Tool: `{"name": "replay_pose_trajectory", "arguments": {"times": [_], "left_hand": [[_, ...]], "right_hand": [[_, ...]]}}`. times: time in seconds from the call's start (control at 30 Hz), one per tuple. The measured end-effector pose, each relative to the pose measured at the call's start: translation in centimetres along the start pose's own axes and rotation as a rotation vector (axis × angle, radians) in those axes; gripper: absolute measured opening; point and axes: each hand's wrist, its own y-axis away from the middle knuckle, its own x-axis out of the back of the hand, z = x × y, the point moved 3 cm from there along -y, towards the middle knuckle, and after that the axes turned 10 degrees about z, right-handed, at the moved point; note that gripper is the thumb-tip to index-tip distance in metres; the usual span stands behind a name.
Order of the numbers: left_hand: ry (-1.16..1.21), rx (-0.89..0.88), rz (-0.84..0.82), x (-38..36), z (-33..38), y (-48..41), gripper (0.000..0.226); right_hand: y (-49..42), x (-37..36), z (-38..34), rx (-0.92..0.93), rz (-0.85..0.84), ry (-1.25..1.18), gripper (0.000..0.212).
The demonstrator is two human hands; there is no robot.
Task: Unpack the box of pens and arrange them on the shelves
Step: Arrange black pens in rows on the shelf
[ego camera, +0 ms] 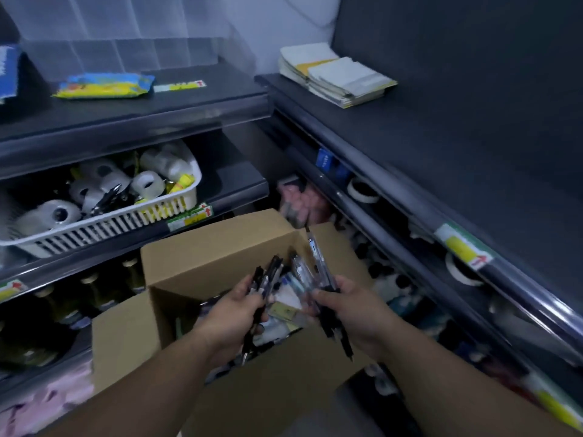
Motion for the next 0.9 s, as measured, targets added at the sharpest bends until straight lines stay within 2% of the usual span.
{"name": "replay_pose_trajectory", "arguments": {"times": [0.03,0.17,0.3,0.43,0.6,0.73,0.9], "left_hand": [[-0.016,-0.012,-0.018,-0.8,0.2,0.7,0.057],[-0.058,-0.105,-0.138,-5.7,1.1,3.4,0.020],[-0.085,-0.128,-0.232,-13.4,1.0,7.5,0.007],[-0.268,-0.262,-0.395,-23.0,-1.7,14.9,0.013],[-0.447,-0.424,-0.499,-33.9,-7.2,26.6,0.013],[-0.506,-0.456,-0.662,-41.8,-12.3,35.3,0.026],[-0.524,-0.408,-0.773,-48.4,-17.8,42.1,0.029]], "right_hand": [[0.6,0.9,0.1,-0.002,0.019,-0.040,0.013],[4.4,5.1,0.9,-0.003,0.099,-0.189,0.013],[9.7,11.3,3.0,0.018,0.179,-0.321,0.012],[17.1,19.7,7.0,0.064,0.305,-0.463,0.008],[29.8,30.2,13.7,0.140,0.489,-0.560,0.007],[40.1,37.4,19.3,0.148,0.689,-0.613,0.008],[49.2,43.8,24.5,0.149,0.882,-0.684,0.011]]}}
